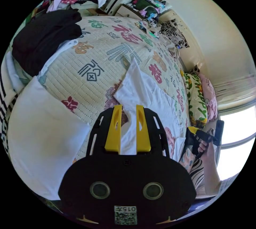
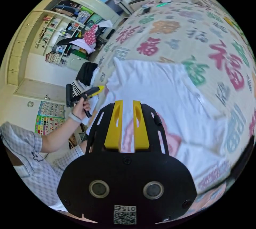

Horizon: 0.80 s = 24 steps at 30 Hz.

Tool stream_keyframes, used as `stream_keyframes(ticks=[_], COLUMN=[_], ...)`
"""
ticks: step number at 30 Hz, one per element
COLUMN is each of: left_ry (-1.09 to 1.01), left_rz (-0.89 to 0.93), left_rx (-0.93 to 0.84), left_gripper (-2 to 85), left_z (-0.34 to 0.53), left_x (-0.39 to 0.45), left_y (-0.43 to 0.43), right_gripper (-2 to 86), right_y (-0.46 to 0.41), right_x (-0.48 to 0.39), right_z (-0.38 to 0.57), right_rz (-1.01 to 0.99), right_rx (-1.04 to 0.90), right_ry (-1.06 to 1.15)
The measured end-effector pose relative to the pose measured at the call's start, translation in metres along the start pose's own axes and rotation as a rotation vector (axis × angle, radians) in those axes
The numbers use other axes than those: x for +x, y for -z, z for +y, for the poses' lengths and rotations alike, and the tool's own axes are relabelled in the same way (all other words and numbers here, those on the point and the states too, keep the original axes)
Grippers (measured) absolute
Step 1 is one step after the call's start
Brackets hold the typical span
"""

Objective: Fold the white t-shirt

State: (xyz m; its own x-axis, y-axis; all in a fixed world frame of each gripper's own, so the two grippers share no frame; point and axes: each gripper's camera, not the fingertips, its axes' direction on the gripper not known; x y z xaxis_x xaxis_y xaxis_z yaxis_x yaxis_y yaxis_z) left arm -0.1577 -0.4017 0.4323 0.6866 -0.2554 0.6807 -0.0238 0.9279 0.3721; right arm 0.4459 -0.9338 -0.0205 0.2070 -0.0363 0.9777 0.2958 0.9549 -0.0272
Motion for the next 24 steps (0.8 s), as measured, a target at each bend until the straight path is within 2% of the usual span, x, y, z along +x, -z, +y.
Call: stream_keyframes(ticks=[3, 5, 10, 13, 17, 19, 24], left_ry=[0.03, 0.039, 0.103, 0.19, 0.108, 0.086, 0.135], left_rz=[0.034, 0.057, 0.029, 0.089, 0.198, 0.206, 0.19], left_rx=[-0.035, -0.038, 0.038, 0.057, 0.039, 0.038, 0.019], left_gripper=[6.7, 1.2, -0.5, 0.1, 6.4, 6.5, 0.4], left_z=[-0.02, -0.025, -0.002, 0.013, 0.0, -0.009, -0.018], left_x=[-0.024, -0.037, -0.073, -0.105, -0.108, -0.104, -0.11], left_y=[-0.017, -0.022, 0.016, 0.031, 0.026, 0.019, 0.014], right_gripper=[7.9, 8.3, 9.1, 9.4, 8.4, 8.2, 8.4], right_y=[-0.063, -0.099, -0.199, -0.249, -0.277, -0.278, -0.283], right_x=[-0.035, -0.057, -0.097, -0.109, -0.114, -0.116, -0.111], right_z=[-0.095, -0.144, -0.248, -0.28, -0.3, -0.31, -0.327], right_rz=[-0.089, -0.106, 0.007, 0.171, 0.265, 0.265, 0.312], right_rx=[-0.064, -0.103, -0.234, -0.346, -0.372, -0.336, -0.33], right_ry=[0.068, 0.099, 0.099, 0.113, 0.114, 0.127, 0.116])
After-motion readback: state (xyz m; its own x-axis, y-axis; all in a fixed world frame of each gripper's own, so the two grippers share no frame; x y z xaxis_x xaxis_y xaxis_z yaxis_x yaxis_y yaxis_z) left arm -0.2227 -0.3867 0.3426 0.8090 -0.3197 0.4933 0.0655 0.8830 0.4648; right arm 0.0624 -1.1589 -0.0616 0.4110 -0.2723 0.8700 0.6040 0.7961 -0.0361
